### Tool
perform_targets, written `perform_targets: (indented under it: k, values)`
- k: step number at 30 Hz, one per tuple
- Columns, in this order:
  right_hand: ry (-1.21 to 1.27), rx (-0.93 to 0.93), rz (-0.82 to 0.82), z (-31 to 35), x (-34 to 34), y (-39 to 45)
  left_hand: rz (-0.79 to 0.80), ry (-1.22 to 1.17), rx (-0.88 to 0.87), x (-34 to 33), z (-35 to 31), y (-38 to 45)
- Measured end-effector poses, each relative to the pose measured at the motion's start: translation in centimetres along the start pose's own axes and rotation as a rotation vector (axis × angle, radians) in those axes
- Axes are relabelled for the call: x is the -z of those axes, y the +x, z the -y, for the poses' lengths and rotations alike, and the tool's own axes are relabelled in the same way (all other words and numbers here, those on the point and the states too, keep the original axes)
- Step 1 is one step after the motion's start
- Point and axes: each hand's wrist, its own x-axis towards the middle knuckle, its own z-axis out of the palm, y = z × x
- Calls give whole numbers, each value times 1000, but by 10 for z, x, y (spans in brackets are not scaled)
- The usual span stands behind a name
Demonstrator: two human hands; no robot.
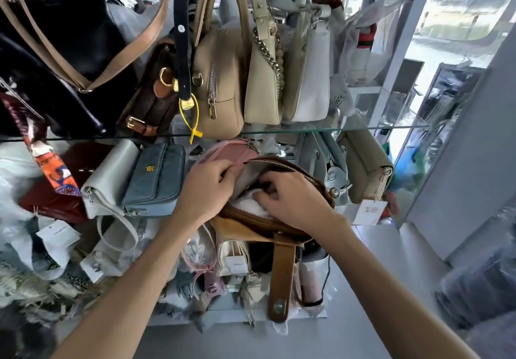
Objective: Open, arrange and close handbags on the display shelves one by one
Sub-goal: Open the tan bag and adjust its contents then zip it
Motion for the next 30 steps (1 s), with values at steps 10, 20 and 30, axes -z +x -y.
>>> perform_targets:
  k: [10,20,30]
  values:
    - [-26,-6,109,0,-18,33,-114,7,3,-28,23,2]
    - [-211,14,-71,7,-33,62,215,274,42,-27,28,48]
    - [-314,88,-58,9,-26,65,272,310,-30,-21,26,58]
